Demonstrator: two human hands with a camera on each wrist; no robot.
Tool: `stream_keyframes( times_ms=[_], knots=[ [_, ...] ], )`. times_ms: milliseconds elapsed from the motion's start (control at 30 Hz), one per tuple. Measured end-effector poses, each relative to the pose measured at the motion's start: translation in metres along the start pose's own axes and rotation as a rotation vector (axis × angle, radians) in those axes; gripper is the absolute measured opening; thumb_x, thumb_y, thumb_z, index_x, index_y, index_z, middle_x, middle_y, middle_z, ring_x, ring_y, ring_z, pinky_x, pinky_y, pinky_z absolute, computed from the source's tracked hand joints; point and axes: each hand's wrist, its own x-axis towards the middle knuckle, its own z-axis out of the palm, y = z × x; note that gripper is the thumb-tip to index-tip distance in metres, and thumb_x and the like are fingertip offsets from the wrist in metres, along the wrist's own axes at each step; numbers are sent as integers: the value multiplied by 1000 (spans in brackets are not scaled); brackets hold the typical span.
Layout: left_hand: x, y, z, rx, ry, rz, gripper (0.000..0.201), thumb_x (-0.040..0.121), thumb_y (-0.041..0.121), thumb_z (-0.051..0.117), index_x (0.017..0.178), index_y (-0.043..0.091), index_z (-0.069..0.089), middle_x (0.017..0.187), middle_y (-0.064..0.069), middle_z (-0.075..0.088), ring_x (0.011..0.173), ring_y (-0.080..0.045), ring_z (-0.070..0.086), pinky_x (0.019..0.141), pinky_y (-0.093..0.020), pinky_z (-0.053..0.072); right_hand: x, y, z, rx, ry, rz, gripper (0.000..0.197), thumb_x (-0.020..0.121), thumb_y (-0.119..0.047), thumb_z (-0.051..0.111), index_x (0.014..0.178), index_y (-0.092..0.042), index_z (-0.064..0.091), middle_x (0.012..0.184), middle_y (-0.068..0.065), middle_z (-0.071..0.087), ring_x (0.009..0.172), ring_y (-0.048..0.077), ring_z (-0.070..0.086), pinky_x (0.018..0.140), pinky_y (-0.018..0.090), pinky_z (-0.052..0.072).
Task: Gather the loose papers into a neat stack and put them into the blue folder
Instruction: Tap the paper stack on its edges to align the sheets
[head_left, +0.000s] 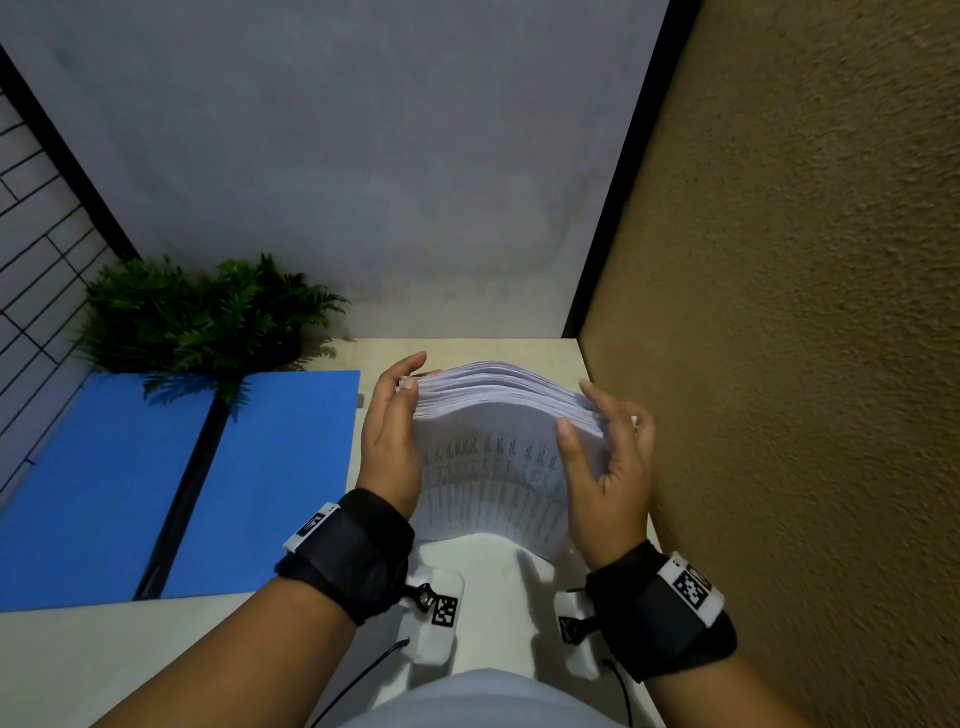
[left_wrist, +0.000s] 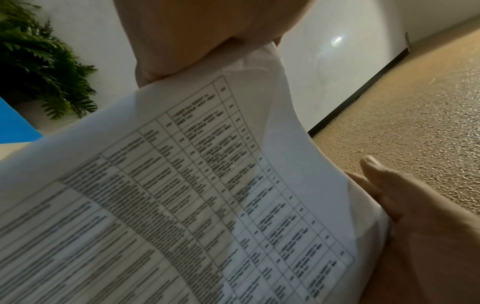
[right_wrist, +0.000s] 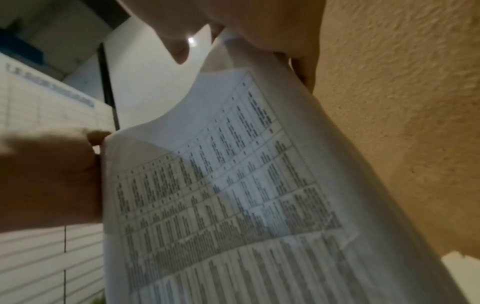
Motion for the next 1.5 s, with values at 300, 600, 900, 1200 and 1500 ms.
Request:
stream_keyframes(
  times_ms=[300, 600, 900, 1200, 1500],
  knots=[
    [-1, -18, -9, 20, -191, -4, 113, 49, 67, 80, 146, 36, 32, 142, 11, 48, 125, -2, 51, 102, -26, 47, 10, -2, -2, 2, -22, 83, 44, 79, -59, 55, 118, -39, 54, 117, -10, 40, 106, -13, 43, 80, 16, 43],
    [3, -27, -10, 46, -217, -60, 98, 52, 34, 92, 136, 27, 41, 127, 9, 56, 113, -2, 57, 88, -20, 53, 17, 2, -3, -37, 34, 136, 51, 78, -65, 51, 118, -34, 55, 112, -11, 35, 103, -10, 43, 84, 27, 54],
    [11, -35, -8, 84, -216, -73, 96, 47, 40, 91, 130, 25, 46, 123, 8, 60, 112, -6, 59, 89, -25, 52, 25, 2, -2, -75, -115, 44, 34, 78, -58, 60, 106, -39, 59, 114, -16, 34, 107, 7, 49, 85, 39, 57],
    [18, -42, -5, 112, -226, -171, 62, 63, 13, 89, 115, 11, 57, 112, -7, 67, 102, -20, 64, 79, -25, 57, 33, 14, -6, 135, -133, 200, 82, 71, -44, 79, 140, -45, 33, 126, -4, 46, 115, 13, 53, 88, 31, 51],
    [25, -30, 5, 43, -178, -259, 47, 70, 13, 84, 113, 12, 67, 105, -6, 72, 98, -21, 65, 75, -27, 52, 39, 45, 3, 380, -300, 644, 51, 61, -1, 85, 108, -7, 65, 108, 15, 71, 110, 34, 63, 94, 54, 51]
  ],
)
